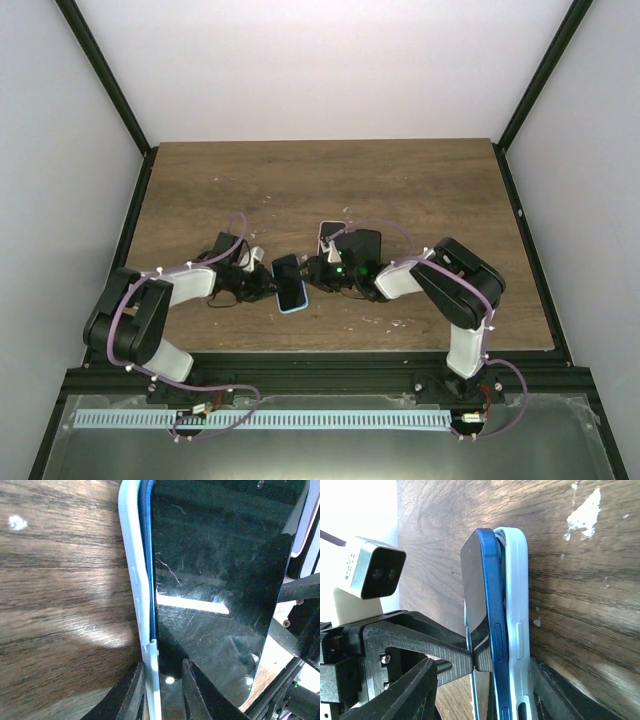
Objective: Put the phone into the phone case
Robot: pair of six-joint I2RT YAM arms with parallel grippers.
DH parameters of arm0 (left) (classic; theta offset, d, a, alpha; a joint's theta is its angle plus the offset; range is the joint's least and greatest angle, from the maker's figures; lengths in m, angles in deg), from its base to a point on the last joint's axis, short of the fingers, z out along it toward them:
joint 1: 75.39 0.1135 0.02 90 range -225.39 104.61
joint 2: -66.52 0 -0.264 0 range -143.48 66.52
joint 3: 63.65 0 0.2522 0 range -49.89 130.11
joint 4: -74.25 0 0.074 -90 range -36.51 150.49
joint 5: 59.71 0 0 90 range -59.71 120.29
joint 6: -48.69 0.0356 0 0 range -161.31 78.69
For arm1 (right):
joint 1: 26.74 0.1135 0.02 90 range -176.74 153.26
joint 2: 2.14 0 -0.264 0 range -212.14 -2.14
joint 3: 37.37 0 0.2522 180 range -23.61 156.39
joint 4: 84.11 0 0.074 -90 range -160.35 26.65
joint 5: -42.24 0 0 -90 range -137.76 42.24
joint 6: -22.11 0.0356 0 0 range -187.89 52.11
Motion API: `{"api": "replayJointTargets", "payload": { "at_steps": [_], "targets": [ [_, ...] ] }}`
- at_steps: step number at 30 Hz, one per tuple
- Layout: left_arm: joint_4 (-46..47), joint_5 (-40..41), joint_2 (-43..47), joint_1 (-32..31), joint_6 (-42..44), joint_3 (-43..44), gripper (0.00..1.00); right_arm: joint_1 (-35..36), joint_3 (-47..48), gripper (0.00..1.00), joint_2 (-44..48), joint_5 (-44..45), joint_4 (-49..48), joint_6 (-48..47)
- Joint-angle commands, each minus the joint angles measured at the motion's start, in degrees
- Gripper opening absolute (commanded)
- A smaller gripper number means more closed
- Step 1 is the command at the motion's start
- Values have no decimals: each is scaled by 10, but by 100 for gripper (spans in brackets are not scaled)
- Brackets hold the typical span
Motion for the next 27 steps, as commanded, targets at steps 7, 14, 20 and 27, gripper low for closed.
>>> {"api": "replayJointTargets", "payload": {
  "at_steps": [7,14,20,27],
  "targets": [
    [-3,17,11,-11,-2,-21,9,26,8,50,-1,-98,-109,34],
    [-14,36,8,-11,6,-22,5,26,9,51,-13,-99,-89,32],
    [-10,38,-3,-11,5,-25,4,27,23,53,-28,-113,-71,33],
    [-11,39,-2,-10,7,-25,5,27,33,44,-31,-107,-33,16]
  ]
}}
